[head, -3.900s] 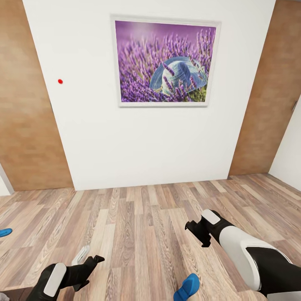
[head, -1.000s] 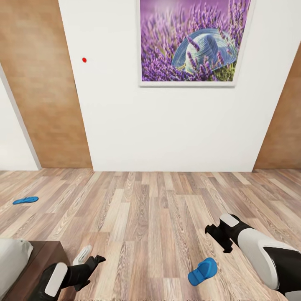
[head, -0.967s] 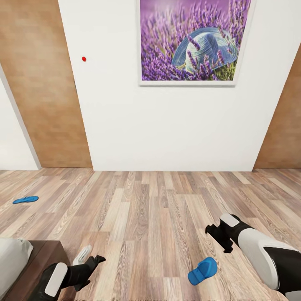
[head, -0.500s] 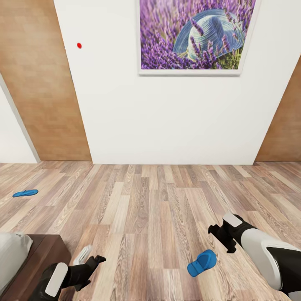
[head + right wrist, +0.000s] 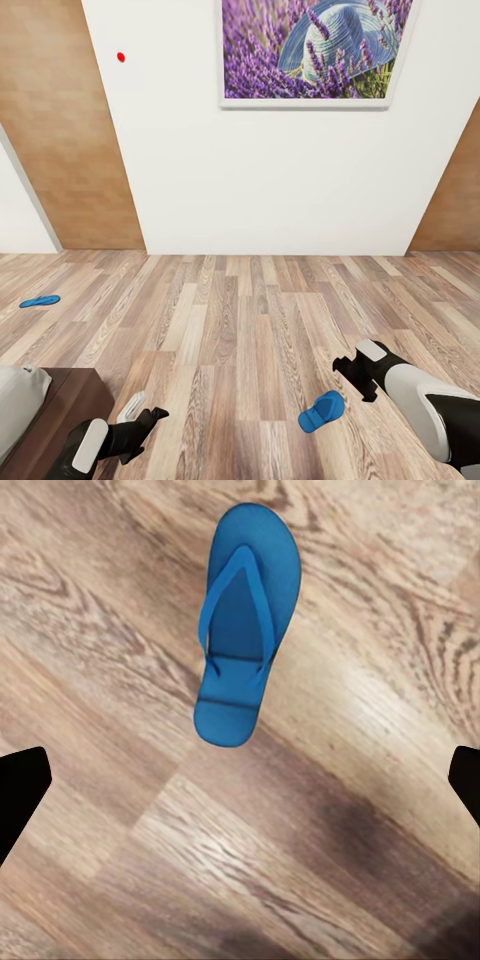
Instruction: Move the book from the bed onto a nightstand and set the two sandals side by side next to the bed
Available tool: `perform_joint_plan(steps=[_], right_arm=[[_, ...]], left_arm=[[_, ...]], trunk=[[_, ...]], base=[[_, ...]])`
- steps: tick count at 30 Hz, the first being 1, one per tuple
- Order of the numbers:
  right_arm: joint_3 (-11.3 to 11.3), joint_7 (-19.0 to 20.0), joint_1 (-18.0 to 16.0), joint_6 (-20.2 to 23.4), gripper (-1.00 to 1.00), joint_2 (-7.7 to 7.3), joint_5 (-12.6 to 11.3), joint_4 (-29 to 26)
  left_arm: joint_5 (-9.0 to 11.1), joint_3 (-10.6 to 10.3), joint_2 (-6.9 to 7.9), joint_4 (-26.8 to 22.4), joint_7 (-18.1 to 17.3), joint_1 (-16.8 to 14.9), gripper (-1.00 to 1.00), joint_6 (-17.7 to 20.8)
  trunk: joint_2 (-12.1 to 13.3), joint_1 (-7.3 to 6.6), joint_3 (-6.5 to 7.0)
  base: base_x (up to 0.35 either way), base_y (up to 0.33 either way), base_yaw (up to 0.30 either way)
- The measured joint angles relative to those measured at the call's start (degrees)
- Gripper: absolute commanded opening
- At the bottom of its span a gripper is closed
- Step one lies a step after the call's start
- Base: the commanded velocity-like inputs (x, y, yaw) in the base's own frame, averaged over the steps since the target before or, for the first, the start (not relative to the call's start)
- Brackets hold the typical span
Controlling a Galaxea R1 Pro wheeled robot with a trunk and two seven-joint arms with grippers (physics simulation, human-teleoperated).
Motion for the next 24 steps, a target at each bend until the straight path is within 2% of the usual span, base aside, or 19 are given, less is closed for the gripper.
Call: perform_joint_plan(steps=[11,18,24], right_arm=[[0.28,1.04,-0.01,0.71,1.0,-0.34,0.2,-1.63],[0.21,1.62,0.0,4.54,1.0,-1.44,0.16,-4.18],[-0.13,2.58,0.0,5.94,1.0,-2.39,0.1,-5.72]], left_arm=[[0.0,0.0,0.01,0.0,0.0,0.0,1.0,0.0],[-0.02,0.0,0.0,0.0,0.0,0.0,1.0,0.03],[-0.02,0.0,0.01,0.0,0.0,0.0,1.0,0.07]], trunk=[[0.0,0.0,0.0],[-0.09,0.18,-1.54],[-0.17,0.34,-2.87]], base=[[0.0,0.0,0.0],[0.0,0.0,0.0],[0.0,0.0,0.0]])
